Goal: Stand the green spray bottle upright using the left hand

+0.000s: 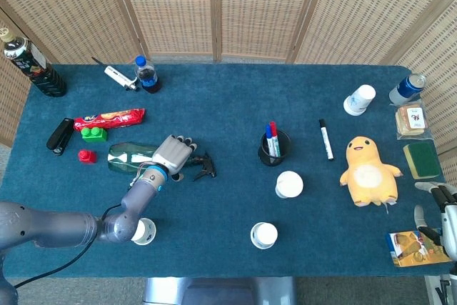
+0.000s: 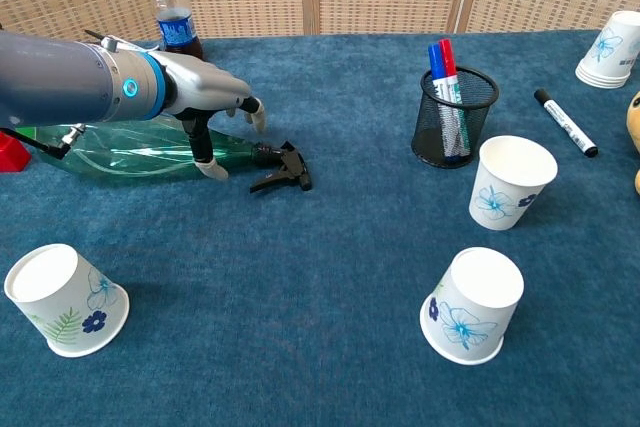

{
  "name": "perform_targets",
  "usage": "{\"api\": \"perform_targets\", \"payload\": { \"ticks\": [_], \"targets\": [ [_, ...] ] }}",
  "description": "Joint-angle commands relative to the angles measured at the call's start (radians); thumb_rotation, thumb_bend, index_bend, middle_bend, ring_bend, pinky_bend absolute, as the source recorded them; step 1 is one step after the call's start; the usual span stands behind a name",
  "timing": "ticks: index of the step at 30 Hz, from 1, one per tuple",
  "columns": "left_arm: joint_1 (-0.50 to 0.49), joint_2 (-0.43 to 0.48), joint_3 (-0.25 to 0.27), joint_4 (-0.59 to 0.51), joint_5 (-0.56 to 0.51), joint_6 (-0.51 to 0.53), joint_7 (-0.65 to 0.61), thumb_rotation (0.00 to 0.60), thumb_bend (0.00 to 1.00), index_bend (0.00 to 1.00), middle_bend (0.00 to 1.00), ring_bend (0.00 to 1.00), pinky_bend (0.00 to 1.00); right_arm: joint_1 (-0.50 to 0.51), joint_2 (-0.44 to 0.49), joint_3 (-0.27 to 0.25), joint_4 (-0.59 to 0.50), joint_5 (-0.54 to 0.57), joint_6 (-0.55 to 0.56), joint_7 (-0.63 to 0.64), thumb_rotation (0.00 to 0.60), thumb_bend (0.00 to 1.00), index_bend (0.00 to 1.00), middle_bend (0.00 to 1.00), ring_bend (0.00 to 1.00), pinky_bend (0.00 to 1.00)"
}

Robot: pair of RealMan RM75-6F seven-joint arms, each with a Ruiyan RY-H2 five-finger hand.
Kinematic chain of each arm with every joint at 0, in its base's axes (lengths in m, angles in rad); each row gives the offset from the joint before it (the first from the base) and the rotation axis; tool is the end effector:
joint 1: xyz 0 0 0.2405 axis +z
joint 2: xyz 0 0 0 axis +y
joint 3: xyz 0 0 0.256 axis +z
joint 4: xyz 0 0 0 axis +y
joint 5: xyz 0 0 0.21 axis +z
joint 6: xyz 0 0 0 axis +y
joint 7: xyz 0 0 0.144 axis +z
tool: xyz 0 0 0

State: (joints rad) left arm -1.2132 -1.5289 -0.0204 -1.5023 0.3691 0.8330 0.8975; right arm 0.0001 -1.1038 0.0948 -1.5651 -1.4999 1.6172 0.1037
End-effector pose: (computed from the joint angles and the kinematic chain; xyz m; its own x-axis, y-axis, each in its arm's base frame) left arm -0.0942 0.3793 -0.0420 0.7957 0.3581 0.4885 0.6057 -0.4651 -0.6457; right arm -0.3237 -0.1621 0.1923 0.3590 0.1473 0.9216 -0.9333 0.0560 0.3546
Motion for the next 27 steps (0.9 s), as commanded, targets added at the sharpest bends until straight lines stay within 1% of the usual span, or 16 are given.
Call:
{"api": "perform_targets", "payload": {
  "ticks": [1, 3, 7, 8, 10, 12, 14, 15, 17, 19, 23, 25, 27],
  "targets": [
    [-0.005, -0.009, 0.006, 0.011, -0.006, 0.005, -0.001, 0.509, 0.3, 0.23, 0.2, 0.23, 0.34, -0.002, 0.0, 0.002, 0.0, 0.002, 0.001, 0.002, 0.6, 0.53, 0.32, 0.36, 0.27, 0.38],
    [-0.009, -0.017, 0.007, 0.022, -0.012, 0.008, -0.002, 0.506, 0.3, 0.25, 0.22, 0.25, 0.34, -0.003, 0.001, 0.004, -0.001, 0.003, 0.003, 0.006, 0.598, 0.53, 0.32, 0.36, 0.27, 0.38],
    [-0.019, -0.035, 0.013, 0.052, -0.034, 0.001, 0.003, 0.501, 0.3, 0.3, 0.25, 0.28, 0.4, -0.008, 0.0, 0.008, 0.002, 0.007, 0.011, 0.02, 0.6, 0.53, 0.33, 0.36, 0.27, 0.38],
    [-0.02, -0.039, 0.015, 0.058, -0.038, 0.0, 0.004, 0.499, 0.3, 0.3, 0.26, 0.29, 0.4, -0.009, -0.001, 0.009, 0.003, 0.007, 0.012, 0.023, 0.6, 0.53, 0.33, 0.36, 0.27, 0.38],
    [-0.025, -0.049, 0.021, 0.069, -0.041, -0.003, 0.009, 0.498, 0.32, 0.35, 0.3, 0.32, 0.45, -0.01, -0.002, 0.011, 0.003, 0.008, 0.014, 0.035, 0.6, 0.53, 0.33, 0.36, 0.27, 0.38],
    [-0.028, -0.059, 0.03, 0.082, -0.04, -0.002, 0.019, 0.532, 0.36, 0.43, 0.36, 0.37, 0.51, -0.012, -0.002, 0.014, 0.005, 0.01, 0.016, 0.047, 0.6, 0.53, 0.33, 0.36, 0.27, 0.38],
    [-0.033, -0.065, 0.036, 0.088, -0.052, -0.004, 0.027, 0.576, 0.38, 0.49, 0.43, 0.42, 0.52, -0.014, 0.0, 0.016, 0.002, 0.011, 0.018, 0.058, 0.6, 0.53, 0.33, 0.36, 0.27, 0.38],
    [-0.035, -0.066, 0.037, 0.089, -0.058, -0.004, 0.031, 0.593, 0.39, 0.53, 0.47, 0.45, 0.51, -0.014, 0.001, 0.018, 0.0, 0.009, 0.022, 0.068, 0.6, 0.53, 0.33, 0.36, 0.27, 0.38],
    [-0.038, -0.067, 0.036, 0.089, -0.066, -0.001, 0.032, 0.6, 0.4, 0.56, 0.52, 0.49, 0.51, -0.017, 0.002, 0.025, -0.004, 0.005, 0.035, 0.092, 0.6, 0.53, 0.34, 0.36, 0.27, 0.38],
    [-0.039, -0.062, 0.031, 0.082, -0.071, -0.002, 0.024, 0.6, 0.4, 0.57, 0.55, 0.52, 0.53, -0.018, 0.001, 0.031, -0.002, 0.003, 0.047, 0.103, 0.6, 0.53, 0.34, 0.36, 0.27, 0.38],
    [-0.025, -0.044, 0.006, 0.064, -0.051, 0.001, -0.024, 0.6, 0.4, 0.57, 0.56, 0.54, 0.6, -0.02, 0.002, 0.034, -0.002, -0.002, 0.054, 0.111, 0.6, 0.52, 0.34, 0.36, 0.27, 0.38],
    [-0.011, -0.03, -0.012, 0.054, -0.025, 0.001, -0.066, 0.6, 0.4, 0.56, 0.56, 0.54, 0.62, -0.021, 0.002, 0.035, -0.003, -0.004, 0.056, 0.113, 0.6, 0.52, 0.34, 0.36, 0.27, 0.38],
    [0.015, -0.012, -0.038, 0.042, 0.028, 0.002, -0.132, 0.6, 0.4, 0.56, 0.55, 0.54, 0.6, -0.021, -0.001, 0.036, -0.003, -0.009, 0.062, 0.115, 0.6, 0.52, 0.34, 0.36, 0.27, 0.38]
  ]
}}
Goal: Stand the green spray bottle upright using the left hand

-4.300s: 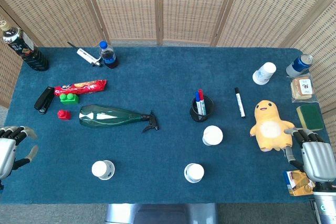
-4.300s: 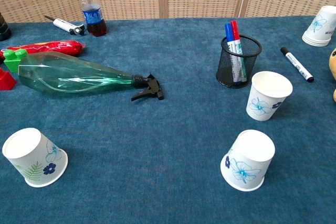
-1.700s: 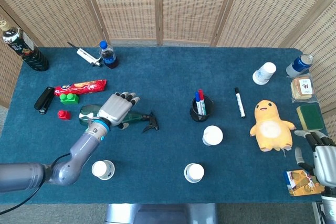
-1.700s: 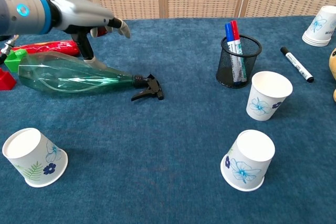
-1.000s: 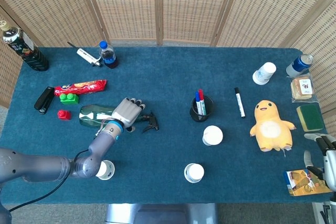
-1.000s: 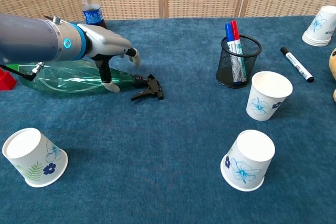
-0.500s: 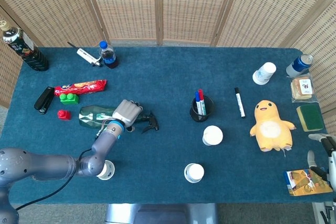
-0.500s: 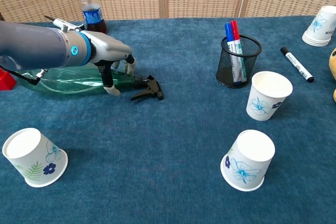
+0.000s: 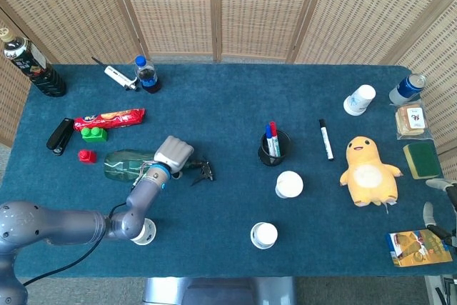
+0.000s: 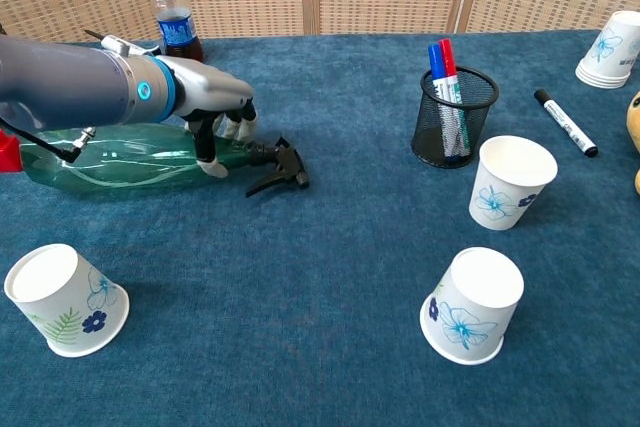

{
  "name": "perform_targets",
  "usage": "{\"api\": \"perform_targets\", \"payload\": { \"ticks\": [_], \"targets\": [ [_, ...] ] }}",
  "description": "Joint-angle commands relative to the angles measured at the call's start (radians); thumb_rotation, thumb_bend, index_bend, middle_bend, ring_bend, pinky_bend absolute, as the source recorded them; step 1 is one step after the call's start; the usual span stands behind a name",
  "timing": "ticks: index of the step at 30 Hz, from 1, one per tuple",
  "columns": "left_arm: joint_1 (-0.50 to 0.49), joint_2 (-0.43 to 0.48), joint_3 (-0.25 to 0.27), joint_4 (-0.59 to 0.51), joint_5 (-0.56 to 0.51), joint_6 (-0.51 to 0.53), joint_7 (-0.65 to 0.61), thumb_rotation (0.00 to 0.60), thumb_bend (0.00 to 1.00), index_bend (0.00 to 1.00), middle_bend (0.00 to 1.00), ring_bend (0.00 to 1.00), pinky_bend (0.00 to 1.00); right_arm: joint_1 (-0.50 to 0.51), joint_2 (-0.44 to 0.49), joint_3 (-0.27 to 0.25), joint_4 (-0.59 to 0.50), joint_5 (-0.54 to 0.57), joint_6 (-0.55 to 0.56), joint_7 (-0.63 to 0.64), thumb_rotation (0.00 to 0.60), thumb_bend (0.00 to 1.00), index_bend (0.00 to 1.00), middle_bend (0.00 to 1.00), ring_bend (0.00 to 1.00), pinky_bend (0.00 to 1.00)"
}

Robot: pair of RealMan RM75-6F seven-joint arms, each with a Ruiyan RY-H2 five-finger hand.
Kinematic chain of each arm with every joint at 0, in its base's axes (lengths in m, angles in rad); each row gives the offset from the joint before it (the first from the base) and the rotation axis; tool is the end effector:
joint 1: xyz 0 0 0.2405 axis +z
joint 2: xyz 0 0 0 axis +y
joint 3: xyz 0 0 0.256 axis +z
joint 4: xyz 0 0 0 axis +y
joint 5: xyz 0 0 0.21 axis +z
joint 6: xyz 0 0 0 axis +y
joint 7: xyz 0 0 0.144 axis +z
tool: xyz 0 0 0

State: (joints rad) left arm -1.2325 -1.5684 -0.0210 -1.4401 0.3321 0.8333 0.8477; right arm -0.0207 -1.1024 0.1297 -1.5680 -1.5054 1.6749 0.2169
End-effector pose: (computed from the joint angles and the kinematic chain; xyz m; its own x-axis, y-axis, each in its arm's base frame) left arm -0.0931 0.3877 -0.0488 0.7588 0.3832 0.5266 0.6509 -0.4204 -0.6321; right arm -0.3196 -0.1604 0.2045 0.2500 0.2349 0.9393 -0.9679 0.0339 0.2491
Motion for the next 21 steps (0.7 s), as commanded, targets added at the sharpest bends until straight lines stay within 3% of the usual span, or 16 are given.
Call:
{"api": "perform_targets", "payload": {
  "ticks": [1, 6, 13, 17, 21],
  "targets": [
    [0.043, 0.033, -0.046, -0.023, 0.085, 0.002, -0.105, 0.6, 0.4, 0.56, 0.55, 0.54, 0.59, 0.0, -0.003, 0.002, 0.0, -0.005, 0.006, 0.003, 0.598, 0.52, 0.34, 0.36, 0.27, 0.38],
    [0.133, 0.09, -0.129, -0.07, 0.263, 0.027, -0.326, 0.6, 0.4, 0.54, 0.54, 0.54, 0.57, 0.002, -0.011, 0.001, 0.0, -0.015, 0.008, -0.004, 0.6, 0.52, 0.34, 0.36, 0.27, 0.38],
    [0.318, 0.181, -0.245, -0.162, 0.572, 0.119, -0.775, 0.6, 0.4, 0.51, 0.52, 0.54, 0.55, 0.01, -0.025, -0.004, -0.005, -0.024, -0.002, -0.019, 0.6, 0.52, 0.34, 0.36, 0.27, 0.38],
    [0.434, 0.206, -0.281, -0.195, 0.711, 0.189, -1.073, 0.6, 0.4, 0.51, 0.51, 0.53, 0.56, 0.013, -0.034, -0.005, -0.006, -0.023, -0.01, -0.023, 0.6, 0.52, 0.34, 0.36, 0.27, 0.38],
    [0.523, 0.2, -0.279, -0.177, 0.834, 0.262, -1.312, 0.6, 0.4, 0.5, 0.5, 0.52, 0.56, 0.019, -0.041, -0.007, -0.005, -0.02, -0.023, -0.028, 0.6, 0.52, 0.33, 0.36, 0.27, 0.38]
  ]
}}
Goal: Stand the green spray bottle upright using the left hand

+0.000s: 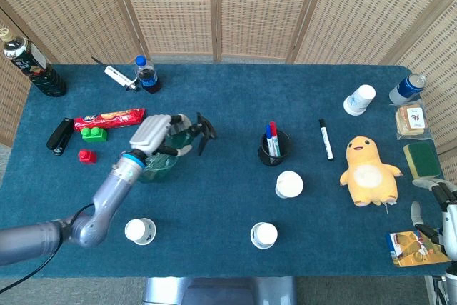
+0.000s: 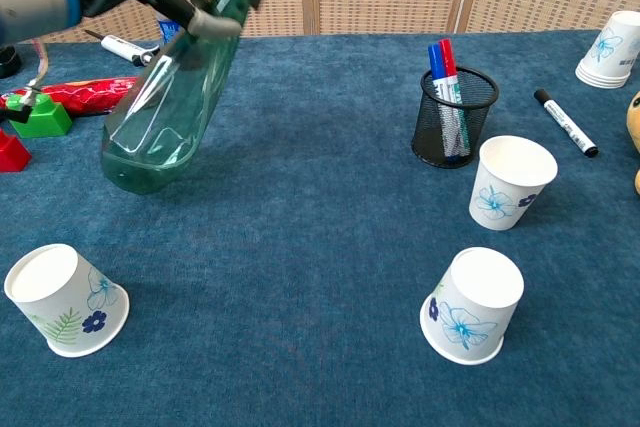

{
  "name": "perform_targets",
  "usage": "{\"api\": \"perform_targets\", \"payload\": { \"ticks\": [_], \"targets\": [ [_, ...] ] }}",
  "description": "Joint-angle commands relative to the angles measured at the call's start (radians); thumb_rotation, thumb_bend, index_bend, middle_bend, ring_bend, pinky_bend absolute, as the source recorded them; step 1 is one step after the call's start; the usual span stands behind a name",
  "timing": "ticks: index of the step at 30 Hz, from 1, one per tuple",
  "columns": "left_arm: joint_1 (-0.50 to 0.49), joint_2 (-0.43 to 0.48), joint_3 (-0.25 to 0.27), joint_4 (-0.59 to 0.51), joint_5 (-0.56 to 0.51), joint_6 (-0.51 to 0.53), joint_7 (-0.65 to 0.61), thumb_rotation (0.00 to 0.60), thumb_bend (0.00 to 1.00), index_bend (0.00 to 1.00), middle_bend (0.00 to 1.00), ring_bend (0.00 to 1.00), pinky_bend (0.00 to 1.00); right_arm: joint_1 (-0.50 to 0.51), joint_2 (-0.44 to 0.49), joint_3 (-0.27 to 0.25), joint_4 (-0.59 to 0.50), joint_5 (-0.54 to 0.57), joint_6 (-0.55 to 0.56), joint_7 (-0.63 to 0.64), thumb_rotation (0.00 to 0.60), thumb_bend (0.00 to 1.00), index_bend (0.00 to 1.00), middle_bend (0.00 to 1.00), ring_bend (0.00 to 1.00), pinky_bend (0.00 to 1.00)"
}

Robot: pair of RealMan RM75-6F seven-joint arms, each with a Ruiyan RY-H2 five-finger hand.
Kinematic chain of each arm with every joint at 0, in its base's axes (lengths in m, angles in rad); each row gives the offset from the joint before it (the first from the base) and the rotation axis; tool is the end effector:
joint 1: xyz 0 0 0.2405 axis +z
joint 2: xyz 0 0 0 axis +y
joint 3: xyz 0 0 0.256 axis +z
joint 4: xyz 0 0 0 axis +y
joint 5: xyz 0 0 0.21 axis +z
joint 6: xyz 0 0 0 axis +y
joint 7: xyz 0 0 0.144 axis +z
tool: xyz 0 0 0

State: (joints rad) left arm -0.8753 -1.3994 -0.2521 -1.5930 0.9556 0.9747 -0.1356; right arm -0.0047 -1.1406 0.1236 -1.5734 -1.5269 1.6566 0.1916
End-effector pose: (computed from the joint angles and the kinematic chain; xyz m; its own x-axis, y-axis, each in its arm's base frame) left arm -0.1009 0.3818 0.0398 -0.0632 0.3290 0.9422 0.9590 -0.2413 0.1486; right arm -0.3132 -0.1651 0.1874 0.2290 0.2112 0.9503 -0.9725 0.0074 0.2327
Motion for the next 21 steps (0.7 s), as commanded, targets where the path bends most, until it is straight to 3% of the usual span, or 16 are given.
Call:
{"api": "perform_targets", "payload": {
  "ticks": [1, 4, 7, 21],
  "targets": [
    [0.182, 0.027, -0.046, -0.015, 0.238, 0.138, -0.379, 0.6, 0.4, 0.5, 0.5, 0.51, 0.56, 0.004, -0.004, 0.0, 0.0, 0.001, -0.007, -0.004, 0.6, 0.52, 0.33, 0.36, 0.27, 0.38],
    [0.233, -0.013, -0.043, 0.034, 0.318, 0.224, -0.535, 0.6, 0.4, 0.51, 0.5, 0.51, 0.52, 0.008, -0.005, 0.001, -0.002, 0.005, -0.015, -0.008, 0.6, 0.52, 0.33, 0.36, 0.27, 0.38],
    [0.262, -0.051, -0.027, 0.111, 0.383, 0.279, -0.641, 0.6, 0.4, 0.51, 0.5, 0.49, 0.56, 0.013, -0.006, 0.002, -0.007, 0.008, -0.024, -0.01, 0.6, 0.52, 0.33, 0.37, 0.27, 0.38],
    [0.264, -0.229, -0.009, 0.356, 0.467, 0.343, -0.838, 0.6, 0.4, 0.51, 0.49, 0.48, 0.58, 0.025, -0.004, 0.001, -0.021, 0.013, -0.045, -0.036, 0.6, 0.52, 0.34, 0.37, 0.27, 0.38]
  ]
}}
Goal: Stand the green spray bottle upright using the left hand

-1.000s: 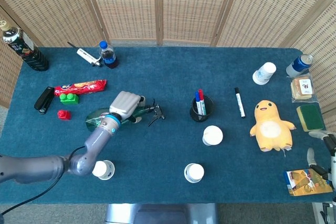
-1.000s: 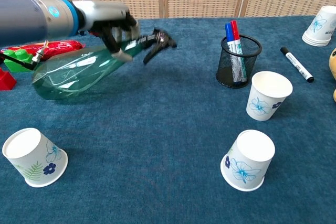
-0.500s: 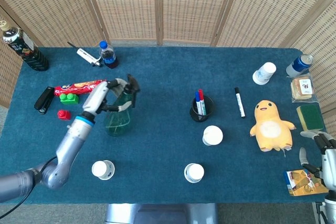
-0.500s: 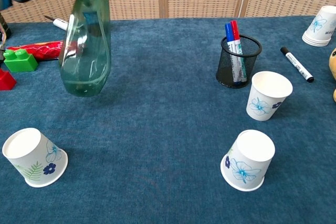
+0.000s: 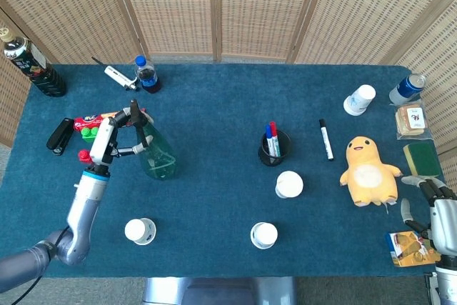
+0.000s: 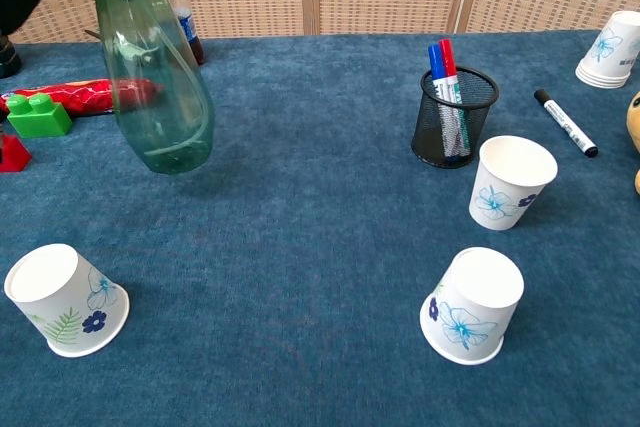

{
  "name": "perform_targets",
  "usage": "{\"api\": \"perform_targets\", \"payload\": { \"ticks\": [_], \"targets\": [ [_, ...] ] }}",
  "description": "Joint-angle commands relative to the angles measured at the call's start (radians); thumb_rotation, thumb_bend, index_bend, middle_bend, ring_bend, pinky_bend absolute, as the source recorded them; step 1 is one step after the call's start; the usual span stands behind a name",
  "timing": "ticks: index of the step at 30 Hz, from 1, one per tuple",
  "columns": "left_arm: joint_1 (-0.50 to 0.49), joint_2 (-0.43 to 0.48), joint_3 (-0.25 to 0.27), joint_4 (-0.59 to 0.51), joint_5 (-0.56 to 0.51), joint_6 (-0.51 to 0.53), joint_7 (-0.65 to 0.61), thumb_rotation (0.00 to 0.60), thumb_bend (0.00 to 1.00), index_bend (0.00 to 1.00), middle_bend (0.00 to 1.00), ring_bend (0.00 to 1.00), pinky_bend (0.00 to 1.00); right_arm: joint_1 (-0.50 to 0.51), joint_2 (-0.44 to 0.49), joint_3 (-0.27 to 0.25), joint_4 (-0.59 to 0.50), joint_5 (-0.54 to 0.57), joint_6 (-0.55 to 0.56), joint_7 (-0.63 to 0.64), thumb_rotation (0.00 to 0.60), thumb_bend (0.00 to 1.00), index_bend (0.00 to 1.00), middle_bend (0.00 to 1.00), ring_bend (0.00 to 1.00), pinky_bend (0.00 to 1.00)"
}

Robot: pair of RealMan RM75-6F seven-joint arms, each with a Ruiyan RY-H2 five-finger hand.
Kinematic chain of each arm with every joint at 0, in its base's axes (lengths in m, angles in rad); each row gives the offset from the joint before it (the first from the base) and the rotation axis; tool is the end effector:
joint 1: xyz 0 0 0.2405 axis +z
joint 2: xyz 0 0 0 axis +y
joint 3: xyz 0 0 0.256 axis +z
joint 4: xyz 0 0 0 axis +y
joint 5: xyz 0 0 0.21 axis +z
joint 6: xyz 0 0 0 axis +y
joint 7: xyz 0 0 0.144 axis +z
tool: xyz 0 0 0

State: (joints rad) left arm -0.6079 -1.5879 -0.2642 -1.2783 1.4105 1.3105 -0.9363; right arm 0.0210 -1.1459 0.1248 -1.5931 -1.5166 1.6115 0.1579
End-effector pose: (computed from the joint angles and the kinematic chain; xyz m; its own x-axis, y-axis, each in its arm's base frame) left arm -0.1734 0.3554 0.0483 -0.6240 0.2105 0.7526 0.6866 -0.3123 0.6566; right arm -0.3088 -0.1745 0.1790 0.2349 0.1756 0.9560 -0.9713 0.0041 0.2379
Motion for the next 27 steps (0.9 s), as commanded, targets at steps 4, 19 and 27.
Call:
{"api": "perform_targets", "payload": {
  "ticks": [4, 19, 27],
  "targets": [
    [-0.015, -0.088, 0.004, 0.099, 0.03, 0.017, -0.073, 0.6, 0.4, 0.51, 0.49, 0.48, 0.57, -0.004, 0.005, 0.001, -0.008, 0.01, 0.001, -0.008, 0.6, 0.52, 0.34, 0.37, 0.27, 0.38],
    [-0.033, -0.204, 0.055, 0.311, 0.12, 0.096, -0.11, 0.6, 0.4, 0.51, 0.49, 0.48, 0.52, -0.01, 0.006, 0.005, -0.033, 0.024, 0.007, -0.041, 0.6, 0.52, 0.34, 0.37, 0.27, 0.38],
    [-0.022, -0.24, 0.077, 0.367, 0.136, 0.128, -0.145, 0.6, 0.4, 0.51, 0.49, 0.48, 0.54, -0.01, 0.009, 0.006, -0.042, 0.023, 0.007, -0.05, 0.6, 0.52, 0.34, 0.37, 0.27, 0.38]
  ]
}}
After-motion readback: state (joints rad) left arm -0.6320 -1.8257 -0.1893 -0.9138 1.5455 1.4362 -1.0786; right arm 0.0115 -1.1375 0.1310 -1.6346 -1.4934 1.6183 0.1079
